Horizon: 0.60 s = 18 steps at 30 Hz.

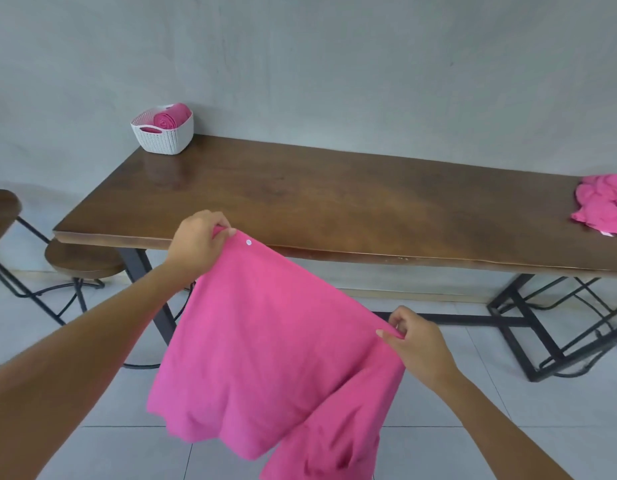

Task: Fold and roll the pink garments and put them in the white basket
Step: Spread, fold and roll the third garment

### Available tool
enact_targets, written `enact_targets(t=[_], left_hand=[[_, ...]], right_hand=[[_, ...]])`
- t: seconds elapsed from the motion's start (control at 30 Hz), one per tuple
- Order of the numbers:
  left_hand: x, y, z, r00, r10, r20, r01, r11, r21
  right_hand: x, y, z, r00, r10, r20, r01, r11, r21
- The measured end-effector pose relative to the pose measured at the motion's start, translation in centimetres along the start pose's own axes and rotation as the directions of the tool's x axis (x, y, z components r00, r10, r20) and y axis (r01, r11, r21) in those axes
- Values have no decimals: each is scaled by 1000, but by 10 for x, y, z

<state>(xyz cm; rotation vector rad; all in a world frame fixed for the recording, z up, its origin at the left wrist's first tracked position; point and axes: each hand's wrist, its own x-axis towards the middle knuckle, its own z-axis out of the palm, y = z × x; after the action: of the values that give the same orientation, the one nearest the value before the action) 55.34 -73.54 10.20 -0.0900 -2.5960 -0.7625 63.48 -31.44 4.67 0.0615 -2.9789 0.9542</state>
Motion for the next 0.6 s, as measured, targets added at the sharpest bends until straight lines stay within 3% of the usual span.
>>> enact_targets(t=[0.23, 0.37, 0.6], left_hand=[[23, -15, -19, 999, -25, -33, 27, 998, 57], [32, -20, -19, 997, -71, -39, 74, 994, 80], [47, -26, -3, 953, -284, -100, 294, 951, 94]], right_hand=[[6, 11, 1, 999, 50, 13, -51, 993, 110], [13, 30, -8, 998, 55, 12, -56, 995, 80], [36, 78, -43, 993, 111, -40, -110, 993, 43]])
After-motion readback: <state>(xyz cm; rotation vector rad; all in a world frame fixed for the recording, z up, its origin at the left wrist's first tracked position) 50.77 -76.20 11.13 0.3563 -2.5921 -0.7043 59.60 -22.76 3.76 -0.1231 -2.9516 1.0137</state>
